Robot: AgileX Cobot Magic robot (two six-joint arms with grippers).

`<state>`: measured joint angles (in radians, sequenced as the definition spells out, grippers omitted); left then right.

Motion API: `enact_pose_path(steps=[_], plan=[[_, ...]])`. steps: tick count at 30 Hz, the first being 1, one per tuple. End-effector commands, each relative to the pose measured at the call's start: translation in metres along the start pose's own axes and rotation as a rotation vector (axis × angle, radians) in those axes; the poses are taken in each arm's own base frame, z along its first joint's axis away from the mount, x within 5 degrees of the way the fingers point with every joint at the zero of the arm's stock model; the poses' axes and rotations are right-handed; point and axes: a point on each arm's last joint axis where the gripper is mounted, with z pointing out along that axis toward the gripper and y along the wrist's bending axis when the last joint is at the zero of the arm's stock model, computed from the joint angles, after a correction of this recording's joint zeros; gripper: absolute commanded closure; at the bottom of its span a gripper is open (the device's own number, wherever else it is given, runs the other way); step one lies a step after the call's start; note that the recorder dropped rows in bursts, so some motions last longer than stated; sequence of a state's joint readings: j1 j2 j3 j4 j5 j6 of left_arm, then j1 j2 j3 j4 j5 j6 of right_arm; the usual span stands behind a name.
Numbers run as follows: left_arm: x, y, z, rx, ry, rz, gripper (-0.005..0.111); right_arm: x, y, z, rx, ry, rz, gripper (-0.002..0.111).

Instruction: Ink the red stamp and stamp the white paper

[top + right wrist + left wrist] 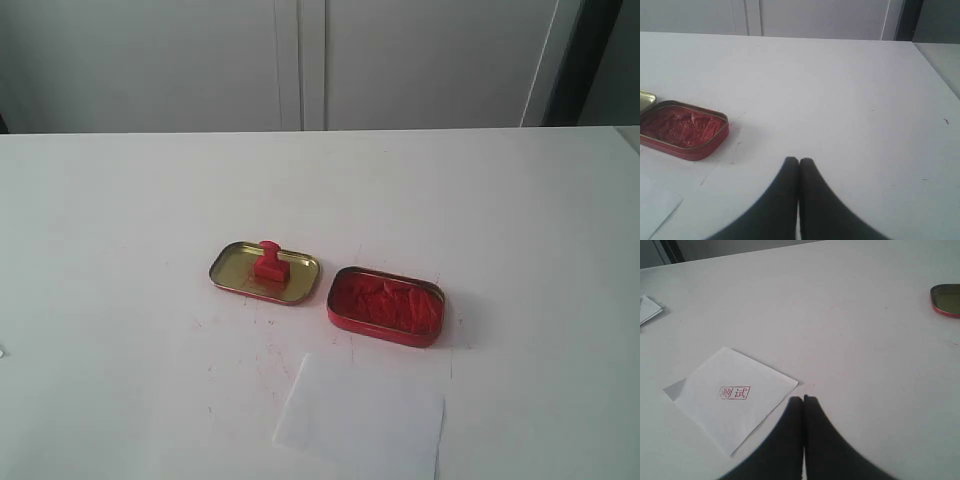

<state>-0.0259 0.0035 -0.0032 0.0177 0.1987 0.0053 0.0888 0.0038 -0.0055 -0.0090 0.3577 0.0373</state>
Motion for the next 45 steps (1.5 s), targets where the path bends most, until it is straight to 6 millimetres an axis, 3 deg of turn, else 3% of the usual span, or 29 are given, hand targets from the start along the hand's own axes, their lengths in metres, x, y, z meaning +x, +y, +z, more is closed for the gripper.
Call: enact_pose_path(steps=[1, 12, 30, 45], plan=[[0.001, 0.0, 0.0, -0.002, -0.003, 0.001, 0.107, 0.0, 0.0, 0.0, 0.001, -0.014, -0.003, 0.108], [0.001, 0.0, 0.0, -0.002, -0.003, 0.001, 0.107, -0.003, 0.0, 0.0, 0.0, -0.052, -0.003, 0.108], [0.001, 0.0, 0.0, -0.002, -0.003, 0.001, 0.107, -0.043, 0.002, -0.012, -0.02, -0.517, -0.004, 0.108], [0.001, 0.0, 0.0, -0.002, -0.003, 0.001, 0.107, -0.044, 0.002, -0.012, -0.021, -0.519, -0.004, 0.108]])
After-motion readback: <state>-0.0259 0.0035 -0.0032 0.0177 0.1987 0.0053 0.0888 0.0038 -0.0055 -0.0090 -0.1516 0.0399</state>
